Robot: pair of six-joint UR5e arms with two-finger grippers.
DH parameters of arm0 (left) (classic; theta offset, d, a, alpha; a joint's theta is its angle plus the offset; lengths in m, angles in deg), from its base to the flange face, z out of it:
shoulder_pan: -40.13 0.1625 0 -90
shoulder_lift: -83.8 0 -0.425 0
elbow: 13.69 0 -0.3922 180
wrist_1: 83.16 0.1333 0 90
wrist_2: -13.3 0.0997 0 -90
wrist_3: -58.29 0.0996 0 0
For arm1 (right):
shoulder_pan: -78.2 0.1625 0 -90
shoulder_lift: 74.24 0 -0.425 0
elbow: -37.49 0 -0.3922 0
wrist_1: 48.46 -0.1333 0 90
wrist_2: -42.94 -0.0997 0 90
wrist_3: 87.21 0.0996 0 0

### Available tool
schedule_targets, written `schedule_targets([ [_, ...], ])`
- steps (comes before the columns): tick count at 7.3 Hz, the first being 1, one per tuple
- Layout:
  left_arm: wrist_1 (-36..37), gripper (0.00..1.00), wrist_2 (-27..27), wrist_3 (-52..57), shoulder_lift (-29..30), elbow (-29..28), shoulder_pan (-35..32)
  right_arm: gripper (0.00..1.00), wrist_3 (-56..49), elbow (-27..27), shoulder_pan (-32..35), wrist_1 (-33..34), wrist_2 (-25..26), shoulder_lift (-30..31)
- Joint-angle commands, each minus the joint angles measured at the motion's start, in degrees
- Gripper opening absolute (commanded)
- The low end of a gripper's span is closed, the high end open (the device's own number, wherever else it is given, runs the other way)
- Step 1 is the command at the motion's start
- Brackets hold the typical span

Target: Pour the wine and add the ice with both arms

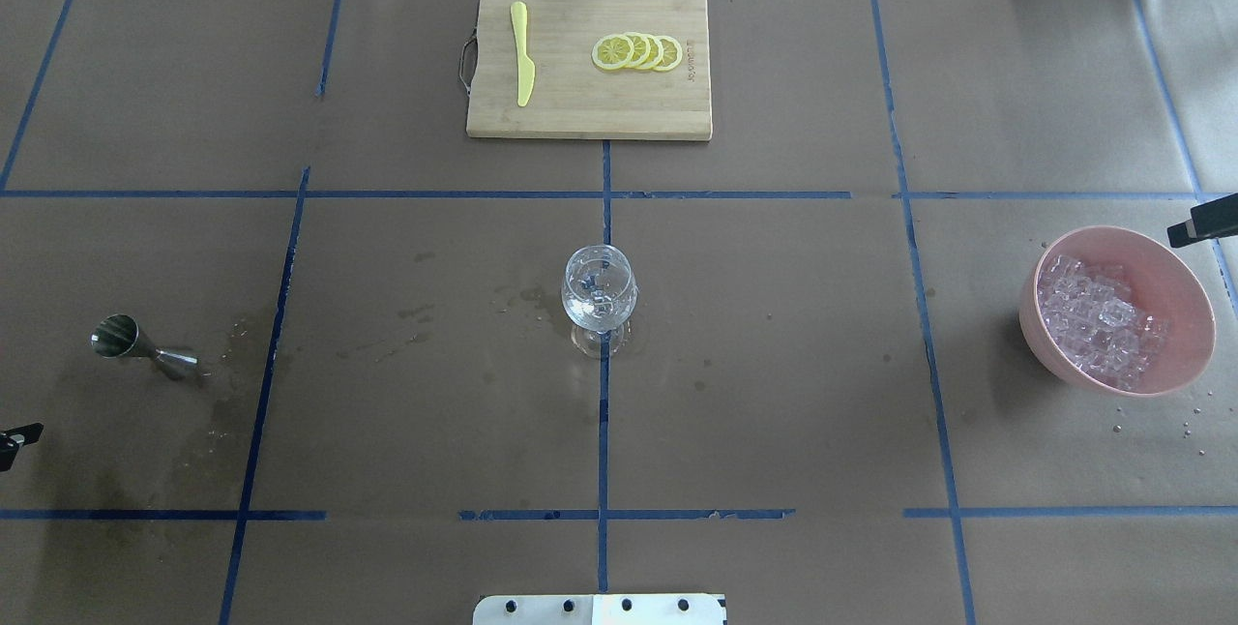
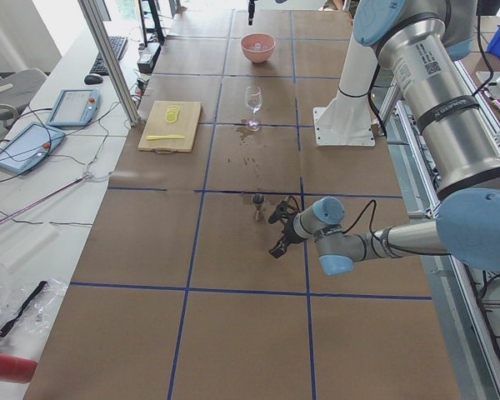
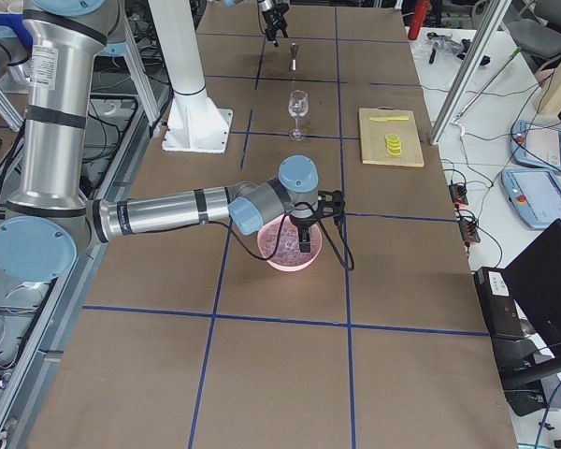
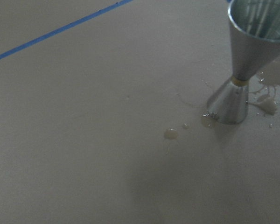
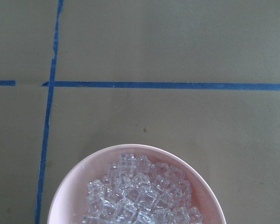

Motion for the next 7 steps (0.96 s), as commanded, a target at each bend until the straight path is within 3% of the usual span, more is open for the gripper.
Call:
schedule_targets([
  [1, 2.2, 1.0, -21.8, 8.0, 5.9, -5.8, -21.5, 1.0, 9.0, 0.1, -5.1, -0.3, 2.0, 0.3],
  [3, 5.1, 1.0, -22.7, 7.7, 6.8, -9.5, -28.2, 1.0, 12.7, 0.2, -8.1, -0.4, 4.6, 0.4],
  [5, 5.8, 1.0, -23.7, 8.0, 8.8, -9.6, -29.1, 0.99, 18.9, 0.7, -11.4, -2.3, 9.5, -0.1],
  [6, 14.5, 1.0, -31.1, 7.9, 13.0, -9.5, -33.6, 0.98, 21.2, 1.8, -12.4, -2.5, 10.2, -0.2],
  [7, 19.1, 1.0, -34.3, 8.3, 16.8, -9.2, -37.2, 0.96, 22.5, 2.0, -13.1, -2.5, 10.2, -0.2],
])
